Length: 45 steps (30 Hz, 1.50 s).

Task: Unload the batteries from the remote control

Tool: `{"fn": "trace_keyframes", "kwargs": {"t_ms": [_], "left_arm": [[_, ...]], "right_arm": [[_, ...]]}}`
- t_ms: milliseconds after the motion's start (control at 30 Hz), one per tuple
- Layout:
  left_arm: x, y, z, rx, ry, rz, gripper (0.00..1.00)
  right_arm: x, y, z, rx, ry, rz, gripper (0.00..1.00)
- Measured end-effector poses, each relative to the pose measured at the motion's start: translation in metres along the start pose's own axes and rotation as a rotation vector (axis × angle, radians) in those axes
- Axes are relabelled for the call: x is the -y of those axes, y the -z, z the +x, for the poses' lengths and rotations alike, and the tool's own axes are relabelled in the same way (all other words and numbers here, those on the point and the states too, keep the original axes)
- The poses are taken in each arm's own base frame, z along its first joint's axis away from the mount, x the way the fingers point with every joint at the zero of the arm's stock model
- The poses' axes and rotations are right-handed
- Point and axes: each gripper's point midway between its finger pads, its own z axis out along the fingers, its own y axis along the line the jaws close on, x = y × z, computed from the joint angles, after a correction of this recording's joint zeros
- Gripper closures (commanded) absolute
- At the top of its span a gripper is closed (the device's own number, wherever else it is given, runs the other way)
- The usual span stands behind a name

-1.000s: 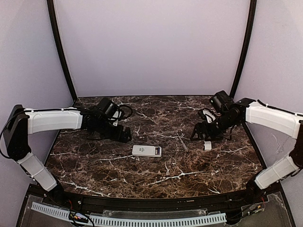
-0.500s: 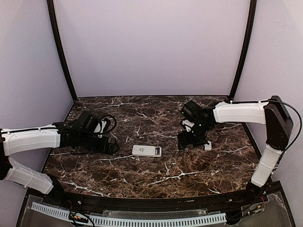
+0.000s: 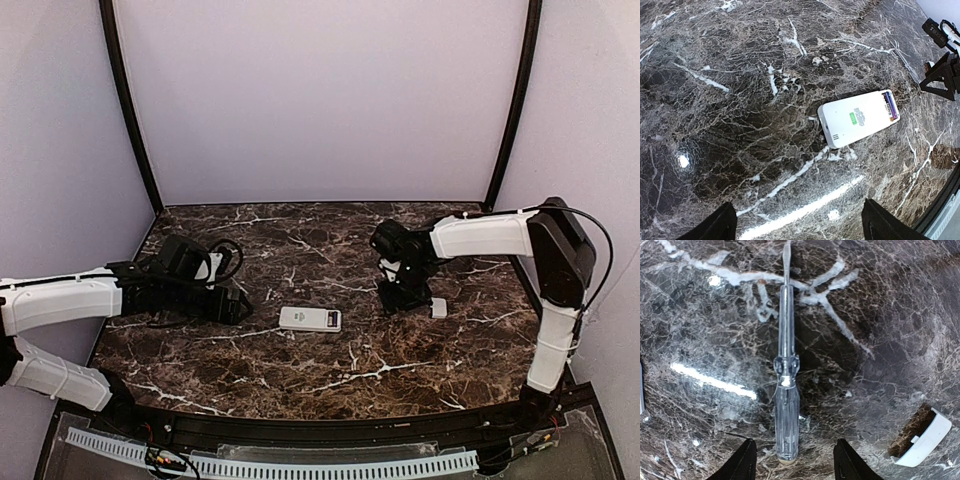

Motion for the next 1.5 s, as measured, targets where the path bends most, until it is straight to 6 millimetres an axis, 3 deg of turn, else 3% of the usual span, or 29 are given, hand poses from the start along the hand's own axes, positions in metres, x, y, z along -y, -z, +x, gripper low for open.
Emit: {"fn": "trace_keyframes", "kwargs": {"t_ms": [267,433,633,800,933,1067,1267,1500], "left_arm": [[0.003,-0.001,0.001,-0.001,0.003,0.019,0.14],[0.003,-0.001,0.002,-0.004,0.003,0.023,0.15],[0.004,-0.002,0.002,-0.008,0.003,0.024,0.15],[0.007,-0.001,-0.001,-0.006,0.002,0.039,0.16],[0.013,0.001,-0.004,-0.005,0.001,0.061,0.16],[0.019,0.002,-0.002,-0.016,0.0,0.095,0.16],[0.036,0.014,-0.01,-0.003,0.004,0.178,0.19],[0.067,0.029,-0.027,0.013,0.031,0.325,0.21]], "right_arm": [[-0.003,-0.011,0.003,-0.027,0.018,0.021,0.63],[-0.006,-0.014,0.004,-0.031,0.033,0.028,0.8],[-0.004,-0.014,0.004,-0.028,0.03,0.038,0.91],[-0.003,-0.014,0.003,-0.025,0.037,0.043,1.0],[-0.003,-0.011,0.003,-0.019,0.044,0.041,1.0],[-0.005,0.004,-0.001,0.02,0.056,0.021,1.0],[-0.016,0.045,-0.008,0.121,0.071,-0.052,1.0],[-0.046,0.087,-0.009,0.239,0.133,-0.148,1.0]]}}
